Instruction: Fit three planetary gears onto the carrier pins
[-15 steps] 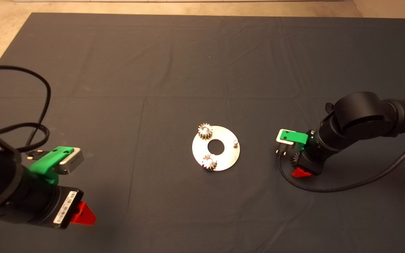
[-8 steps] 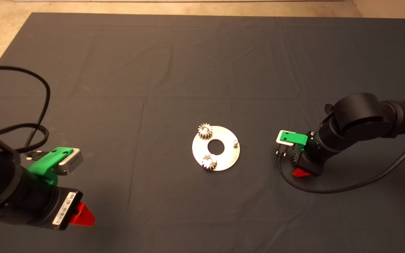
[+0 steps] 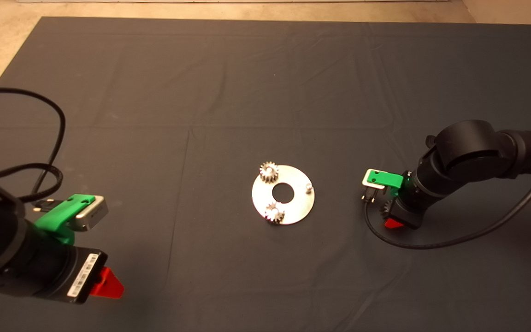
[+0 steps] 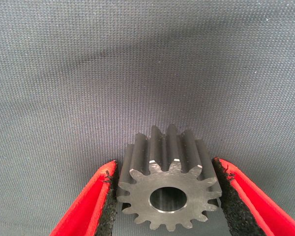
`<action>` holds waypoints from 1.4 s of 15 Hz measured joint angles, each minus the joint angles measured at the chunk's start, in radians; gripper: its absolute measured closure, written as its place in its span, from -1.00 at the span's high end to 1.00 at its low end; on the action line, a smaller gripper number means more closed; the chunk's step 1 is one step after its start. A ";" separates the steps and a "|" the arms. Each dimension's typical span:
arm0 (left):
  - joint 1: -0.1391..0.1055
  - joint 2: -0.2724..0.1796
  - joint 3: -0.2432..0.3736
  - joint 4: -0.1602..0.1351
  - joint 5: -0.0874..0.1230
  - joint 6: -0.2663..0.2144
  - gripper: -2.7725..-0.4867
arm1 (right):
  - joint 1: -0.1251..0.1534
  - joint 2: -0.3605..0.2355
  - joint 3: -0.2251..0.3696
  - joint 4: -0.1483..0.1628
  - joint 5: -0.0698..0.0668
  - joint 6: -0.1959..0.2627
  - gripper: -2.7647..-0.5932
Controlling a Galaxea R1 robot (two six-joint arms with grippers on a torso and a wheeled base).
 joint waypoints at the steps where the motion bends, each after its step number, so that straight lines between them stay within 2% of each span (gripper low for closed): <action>1: 0.000 -0.002 0.000 0.000 0.000 0.000 0.48 | 0.000 0.000 -0.001 0.000 0.000 0.000 -0.28; 6: 0.000 -0.007 0.000 -0.001 0.000 0.000 0.48 | 0.003 0.000 -0.009 0.000 0.001 0.001 -0.45; 16: 0.000 -0.009 0.009 -0.001 0.000 0.000 0.48 | 0.010 0.005 -0.012 0.000 0.000 0.002 -0.52; 18: 0.000 -0.008 0.009 -0.001 0.000 0.000 0.48 | 0.048 0.014 -0.016 -0.001 -0.002 0.003 -0.52; 20: 0.000 -0.007 0.009 -0.001 0.000 0.000 0.48 | 0.124 0.032 -0.017 0.000 -0.002 0.015 -0.53; 21: 0.000 -0.007 0.009 -0.001 0.000 0.000 0.48 | 0.153 0.042 -0.019 0.002 -0.002 0.026 -0.53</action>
